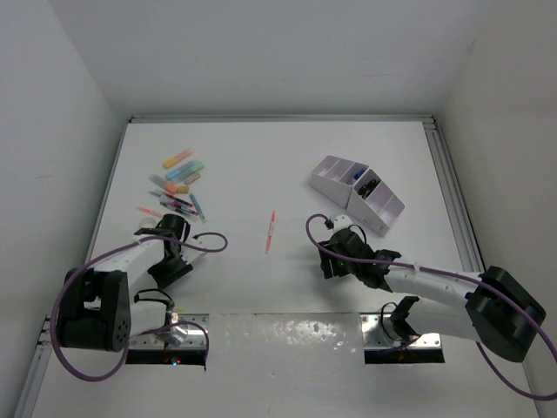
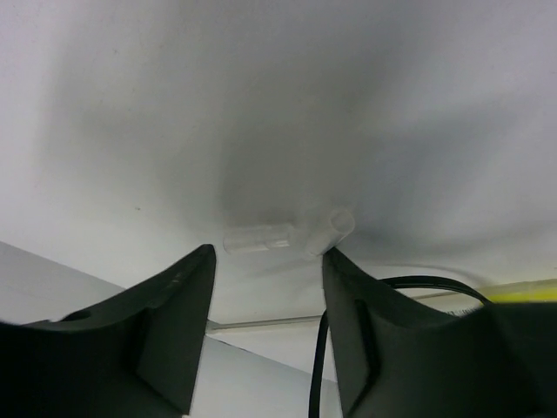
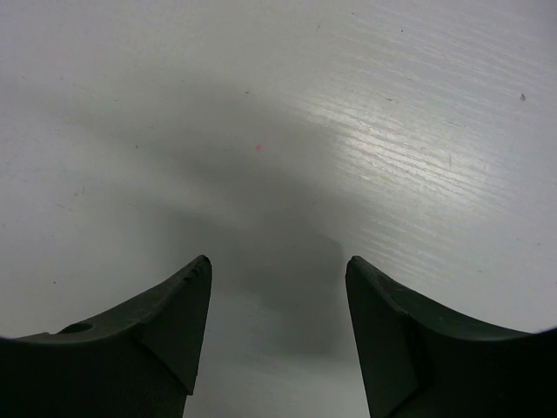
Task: Sort the stationery into containers
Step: Move the pen cap to the center of the board.
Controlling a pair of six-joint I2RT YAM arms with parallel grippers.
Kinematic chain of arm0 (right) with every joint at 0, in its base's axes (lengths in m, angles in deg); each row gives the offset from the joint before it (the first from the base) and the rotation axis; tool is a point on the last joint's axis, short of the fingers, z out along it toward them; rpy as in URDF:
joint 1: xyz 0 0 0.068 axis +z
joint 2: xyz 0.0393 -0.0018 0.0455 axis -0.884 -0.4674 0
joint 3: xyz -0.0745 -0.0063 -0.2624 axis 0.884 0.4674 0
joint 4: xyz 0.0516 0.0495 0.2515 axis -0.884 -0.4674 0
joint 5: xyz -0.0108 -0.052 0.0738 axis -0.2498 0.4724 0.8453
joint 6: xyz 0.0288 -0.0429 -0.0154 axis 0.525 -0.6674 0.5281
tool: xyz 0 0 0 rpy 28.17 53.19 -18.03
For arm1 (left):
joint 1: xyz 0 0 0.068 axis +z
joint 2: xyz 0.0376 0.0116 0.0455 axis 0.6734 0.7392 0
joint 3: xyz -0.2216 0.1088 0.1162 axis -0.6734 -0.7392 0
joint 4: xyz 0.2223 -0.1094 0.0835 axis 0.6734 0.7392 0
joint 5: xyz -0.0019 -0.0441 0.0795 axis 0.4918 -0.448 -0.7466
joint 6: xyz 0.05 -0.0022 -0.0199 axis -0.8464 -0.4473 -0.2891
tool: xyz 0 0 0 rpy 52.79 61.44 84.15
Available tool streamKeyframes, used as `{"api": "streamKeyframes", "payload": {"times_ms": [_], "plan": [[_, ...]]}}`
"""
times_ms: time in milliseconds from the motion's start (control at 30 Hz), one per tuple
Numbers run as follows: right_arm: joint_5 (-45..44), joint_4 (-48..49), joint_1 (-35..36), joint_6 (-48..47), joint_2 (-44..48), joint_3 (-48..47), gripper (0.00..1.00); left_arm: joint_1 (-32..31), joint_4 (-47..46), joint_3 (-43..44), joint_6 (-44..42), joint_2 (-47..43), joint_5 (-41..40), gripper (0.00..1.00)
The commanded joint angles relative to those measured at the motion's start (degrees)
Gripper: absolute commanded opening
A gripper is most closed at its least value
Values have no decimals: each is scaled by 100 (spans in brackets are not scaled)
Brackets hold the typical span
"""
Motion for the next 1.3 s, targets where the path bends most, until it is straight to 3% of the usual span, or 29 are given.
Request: {"api": "streamKeyframes", "payload": {"times_ms": [0,267,533,733,1000,1133,1200,1267], "plan": [[-95,170,-75,-127,72,-16,63,-80,-215,-73,85,11,362,48],[-95,135,-146,-189,37,19,63,-352,-321,-3,146,187,678,26],[-95,126,-216,-216,54,63,63,-852,-330,322,234,424,802,21],[-112,117,-269,-224,89,125,63,-1283,-312,849,401,855,925,11],[-174,74,-339,-224,221,230,63,-1986,-453,1333,779,1478,1206,10],[-174,12,-392,-233,283,265,63,-2303,-488,1999,972,1874,1232,11],[-165,-41,-401,-224,318,239,63,-2304,-313,2517,1069,2050,1328,14],[-130,-93,-401,-268,327,222,63,-2251,-7,2809,1052,2051,1399,22]]}}
